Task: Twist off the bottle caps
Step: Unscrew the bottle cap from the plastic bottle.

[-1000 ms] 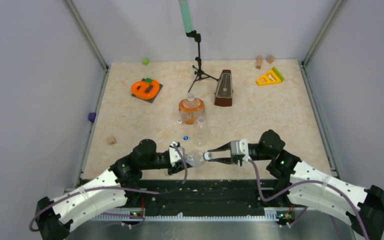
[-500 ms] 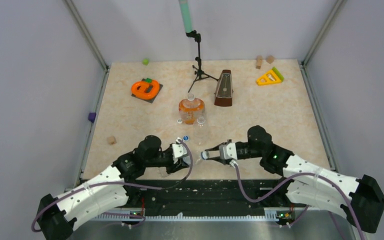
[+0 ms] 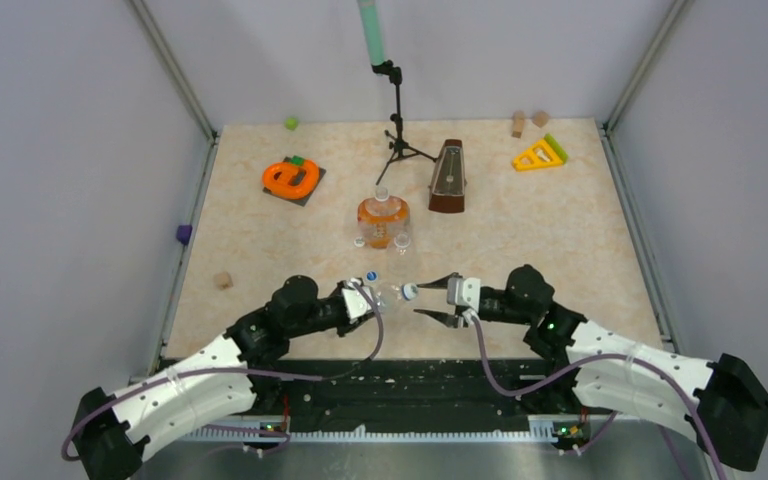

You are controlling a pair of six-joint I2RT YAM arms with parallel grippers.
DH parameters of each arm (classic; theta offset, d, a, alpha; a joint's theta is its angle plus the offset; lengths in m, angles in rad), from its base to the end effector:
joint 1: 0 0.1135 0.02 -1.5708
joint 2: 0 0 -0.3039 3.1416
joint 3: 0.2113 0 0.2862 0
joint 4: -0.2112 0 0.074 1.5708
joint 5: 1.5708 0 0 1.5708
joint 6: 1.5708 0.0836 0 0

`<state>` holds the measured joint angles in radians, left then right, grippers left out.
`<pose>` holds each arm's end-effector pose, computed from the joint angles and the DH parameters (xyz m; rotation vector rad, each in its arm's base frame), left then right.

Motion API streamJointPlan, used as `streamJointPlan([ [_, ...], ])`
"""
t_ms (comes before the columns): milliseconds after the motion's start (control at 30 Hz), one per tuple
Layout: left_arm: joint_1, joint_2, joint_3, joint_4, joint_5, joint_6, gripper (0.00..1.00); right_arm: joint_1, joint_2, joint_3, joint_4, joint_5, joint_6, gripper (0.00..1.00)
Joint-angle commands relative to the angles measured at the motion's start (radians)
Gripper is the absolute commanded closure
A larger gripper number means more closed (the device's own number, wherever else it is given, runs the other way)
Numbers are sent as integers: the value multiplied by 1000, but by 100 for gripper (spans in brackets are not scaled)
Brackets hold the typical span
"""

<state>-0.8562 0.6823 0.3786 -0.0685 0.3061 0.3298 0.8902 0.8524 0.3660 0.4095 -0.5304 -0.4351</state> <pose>0.1201 -0.1769 0.2228 1.2723 1.5167 -0.6432 0.1188 0.2140 0.2533 -1.3378 1.0421 0.7787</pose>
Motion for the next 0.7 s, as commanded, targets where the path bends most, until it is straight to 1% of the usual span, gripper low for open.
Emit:
streamJointPlan([
  [0, -12, -35, -13, 109, -69, 20, 100, 10, -52, -50, 126, 43, 88, 52],
  [133, -29, -40, -21, 123, -149, 23, 100, 11, -82, -98, 242, 93, 221, 43],
  [167, -32, -40, -21, 124, -164, 24, 100, 11, -87, -111, 272, 117, 260, 42],
  [233, -45, -43, -21, 128, -192, 23, 100, 11, -100, -132, 324, 173, 354, 36],
  [300, -62, -47, -23, 136, -225, 23, 100, 11, -116, -146, 369, 244, 479, 34],
  [400, -107, -47, -23, 151, -313, 30, 100, 10, -125, -151, 409, 373, 702, 32],
  [433, -128, -45, -22, 157, -359, 36, 100, 11, -127, -145, 397, 413, 780, 33],
  [533, -216, -23, -12, 163, -487, 75, 100, 10, -121, -92, 289, 499, 1000, 35],
  [667, -313, 29, 17, 148, -633, 119, 100, 10, -94, -15, 138, 503, 1199, 37],
])
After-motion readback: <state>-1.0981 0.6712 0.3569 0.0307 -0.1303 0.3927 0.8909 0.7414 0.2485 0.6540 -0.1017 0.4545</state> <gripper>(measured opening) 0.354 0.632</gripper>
